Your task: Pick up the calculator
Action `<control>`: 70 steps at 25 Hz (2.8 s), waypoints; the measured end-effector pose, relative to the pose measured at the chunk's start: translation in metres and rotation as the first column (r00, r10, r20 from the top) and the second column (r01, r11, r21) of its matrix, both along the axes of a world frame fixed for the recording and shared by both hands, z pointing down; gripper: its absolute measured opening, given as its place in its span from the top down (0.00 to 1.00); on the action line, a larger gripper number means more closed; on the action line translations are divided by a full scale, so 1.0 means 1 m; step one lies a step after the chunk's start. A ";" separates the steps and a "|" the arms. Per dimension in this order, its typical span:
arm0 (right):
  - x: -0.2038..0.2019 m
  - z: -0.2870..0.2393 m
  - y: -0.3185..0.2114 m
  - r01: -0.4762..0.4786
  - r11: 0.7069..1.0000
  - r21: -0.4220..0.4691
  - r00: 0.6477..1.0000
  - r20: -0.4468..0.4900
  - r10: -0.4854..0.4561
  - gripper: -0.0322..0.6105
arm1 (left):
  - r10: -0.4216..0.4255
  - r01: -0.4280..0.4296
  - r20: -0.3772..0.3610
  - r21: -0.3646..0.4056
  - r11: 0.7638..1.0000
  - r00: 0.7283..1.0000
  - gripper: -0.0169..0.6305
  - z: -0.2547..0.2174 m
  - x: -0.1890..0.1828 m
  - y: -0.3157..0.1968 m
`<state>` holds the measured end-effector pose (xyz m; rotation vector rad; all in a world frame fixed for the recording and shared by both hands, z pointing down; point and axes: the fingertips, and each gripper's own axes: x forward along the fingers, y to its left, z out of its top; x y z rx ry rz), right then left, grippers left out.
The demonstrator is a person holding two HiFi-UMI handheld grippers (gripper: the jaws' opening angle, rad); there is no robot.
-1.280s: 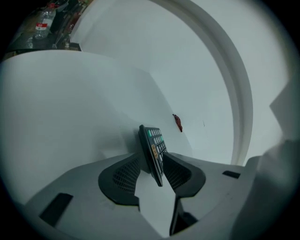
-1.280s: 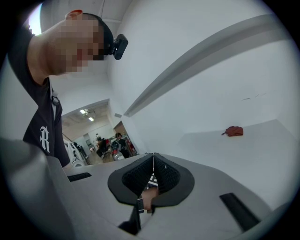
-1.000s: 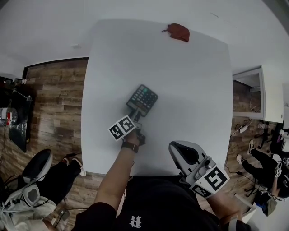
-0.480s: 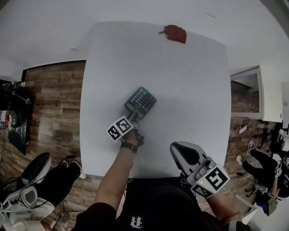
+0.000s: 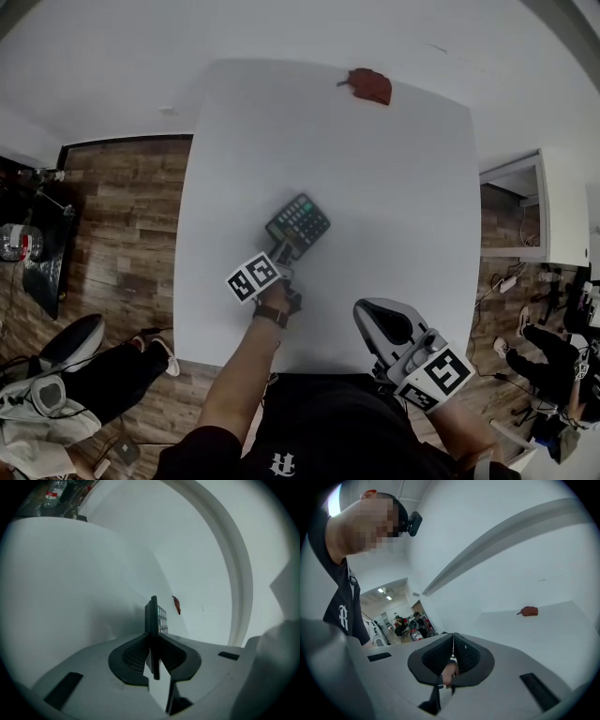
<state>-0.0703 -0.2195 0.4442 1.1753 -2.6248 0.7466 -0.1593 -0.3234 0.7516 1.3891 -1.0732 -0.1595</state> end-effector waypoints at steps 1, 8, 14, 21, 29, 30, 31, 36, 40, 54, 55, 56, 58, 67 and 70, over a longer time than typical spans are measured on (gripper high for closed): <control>-0.001 -0.001 0.001 0.005 1.000 0.005 1.000 0.004 -0.005 0.93 | -0.001 0.001 0.002 0.008 1.000 1.000 0.89 -0.005 -0.001 0.001; -0.009 -0.010 0.011 0.061 0.997 0.047 0.998 0.028 -0.063 0.93 | -0.015 0.015 0.004 0.092 0.996 1.000 0.89 -0.051 -0.009 0.015; -0.013 -0.024 0.023 0.114 0.988 0.102 0.992 0.037 -0.118 0.93 | -0.035 0.034 0.001 0.174 0.984 0.999 0.89 -0.103 -0.015 0.035; -0.013 -0.055 0.033 0.175 0.963 0.207 0.981 0.046 -0.188 0.93 | -0.063 0.052 0.024 0.308 0.950 0.998 0.89 -0.188 -0.016 0.072; 0.003 -0.091 0.058 0.209 0.932 0.296 0.968 0.074 -0.240 0.93 | -0.068 0.032 0.058 0.478 0.878 0.996 0.89 -0.289 0.008 0.122; 0.006 -0.095 0.061 0.214 0.927 0.308 0.966 0.075 -0.248 0.93 | -0.071 0.031 0.062 0.497 0.867 0.996 0.89 -0.300 0.012 0.128; 0.010 -0.100 0.065 0.219 0.922 0.320 0.964 0.076 -0.256 0.93 | -0.077 0.030 0.070 0.516 0.856 0.995 0.89 -0.310 0.014 0.135; 0.026 -0.123 0.085 0.248 0.894 0.372 0.953 0.073 -0.295 0.93 | -0.138 0.041 0.110 0.617 0.786 0.984 0.89 -0.358 0.024 0.168; 0.037 -0.138 0.101 0.273 0.872 0.407 0.941 0.074 -0.329 0.93 | -0.180 0.047 0.124 0.682 0.730 0.976 0.89 -0.389 0.033 0.190; 0.054 -0.162 0.161 0.341 0.806 0.483 0.912 0.038 -0.409 0.93 | -0.251 0.035 0.157 0.783 0.621 0.955 0.89 -0.429 0.059 0.251; 0.053 -0.163 0.160 0.345 0.805 0.482 0.911 0.036 -0.412 0.93 | -0.254 0.033 0.161 0.783 0.622 0.954 0.90 -0.430 0.058 0.251; 0.053 -0.164 0.160 0.347 0.805 0.481 0.909 0.037 -0.414 0.93 | -0.256 0.033 0.164 0.782 0.622 0.953 0.90 -0.431 0.058 0.250; 0.052 -0.164 0.160 0.352 0.804 0.479 0.907 0.039 -0.420 0.93 | -0.261 0.032 0.169 0.781 0.623 0.951 0.90 -0.433 0.059 0.251; 0.045 -0.163 0.163 0.370 0.799 0.474 0.899 0.035 -0.437 0.93 | -0.268 0.021 0.185 0.786 0.618 0.946 0.90 -0.437 0.058 0.252; 0.045 -0.163 0.164 0.367 0.801 0.473 0.901 0.034 -0.433 0.93 | -0.264 0.018 0.186 0.786 0.618 0.947 0.90 -0.438 0.058 0.253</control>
